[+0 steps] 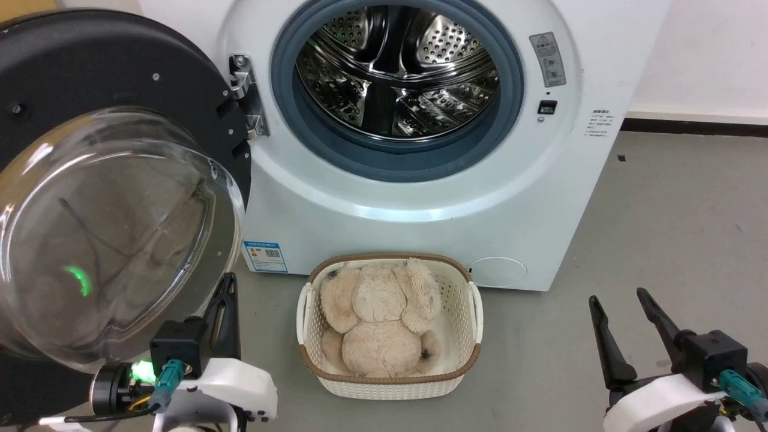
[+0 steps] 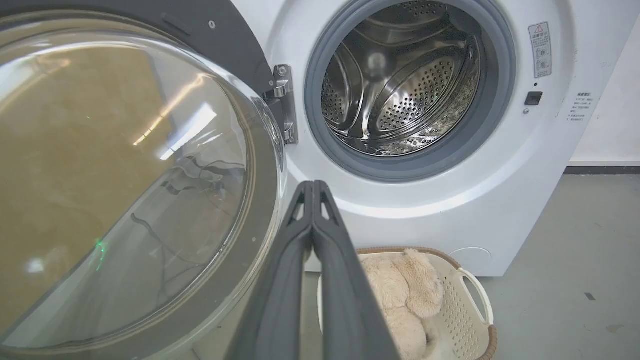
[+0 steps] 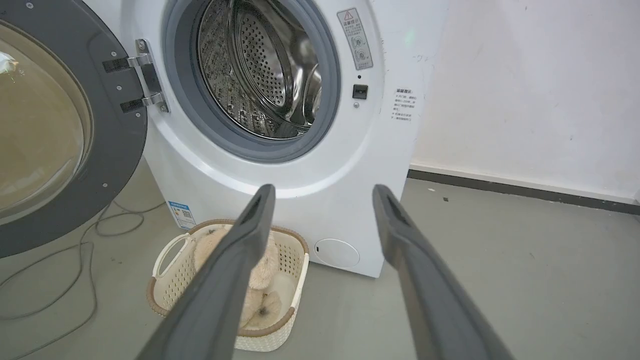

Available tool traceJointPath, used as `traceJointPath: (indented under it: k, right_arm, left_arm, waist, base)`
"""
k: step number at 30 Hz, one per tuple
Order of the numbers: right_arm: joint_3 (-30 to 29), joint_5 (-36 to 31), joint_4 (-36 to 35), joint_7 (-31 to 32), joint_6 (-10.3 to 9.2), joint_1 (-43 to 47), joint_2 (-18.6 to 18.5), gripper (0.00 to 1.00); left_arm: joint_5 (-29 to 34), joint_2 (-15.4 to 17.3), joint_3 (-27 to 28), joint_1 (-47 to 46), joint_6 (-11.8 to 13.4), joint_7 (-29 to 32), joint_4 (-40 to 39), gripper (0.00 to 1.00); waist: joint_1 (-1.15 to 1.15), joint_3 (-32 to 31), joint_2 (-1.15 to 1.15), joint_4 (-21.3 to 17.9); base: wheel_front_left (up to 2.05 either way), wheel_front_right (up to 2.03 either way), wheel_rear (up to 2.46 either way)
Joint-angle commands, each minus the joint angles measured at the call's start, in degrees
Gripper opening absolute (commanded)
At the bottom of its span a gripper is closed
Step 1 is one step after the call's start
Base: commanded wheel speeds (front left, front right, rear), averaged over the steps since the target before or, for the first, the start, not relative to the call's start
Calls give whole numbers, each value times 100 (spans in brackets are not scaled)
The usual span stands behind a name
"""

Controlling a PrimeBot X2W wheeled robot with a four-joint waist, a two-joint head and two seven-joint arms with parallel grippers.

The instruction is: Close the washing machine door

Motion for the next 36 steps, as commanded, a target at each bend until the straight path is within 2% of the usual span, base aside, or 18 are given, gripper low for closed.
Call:
traceJointPath:
  k: [1,11,19,29,36]
  right_arm:
    - [-48,88,-26,-69,1,-45,6,100]
    - [-174,182,-66,-189,1,-71,9,100]
    - [-266,223,-88,-272,2,-98,11,100]
    - [-412,255,-133,-392,2,-139,13,100]
    - [-401,246,-130,-476,2,-251,15,100]
  left_arm:
    - [-17,10,-11,-140,12,-60,-61,0]
    - [-133,16,92,-538,-86,-180,-362,0]
    - [-357,10,275,-902,-273,-264,-667,0]
    - [-641,64,665,-1502,-473,-383,-961,0]
    - [-1182,164,1198,-1817,-540,-467,-1077,0]
  waist:
    - [0,21,0,48]
    - [0,106,0,380]
    - [0,168,0,677]
    - [0,296,0,1184]
    - [0,450,0,1402]
  base:
    - [0,0,0]
    - [0,0,0]
    - [0,0,0]
    - [0,0,0]
    - [0,0,0]
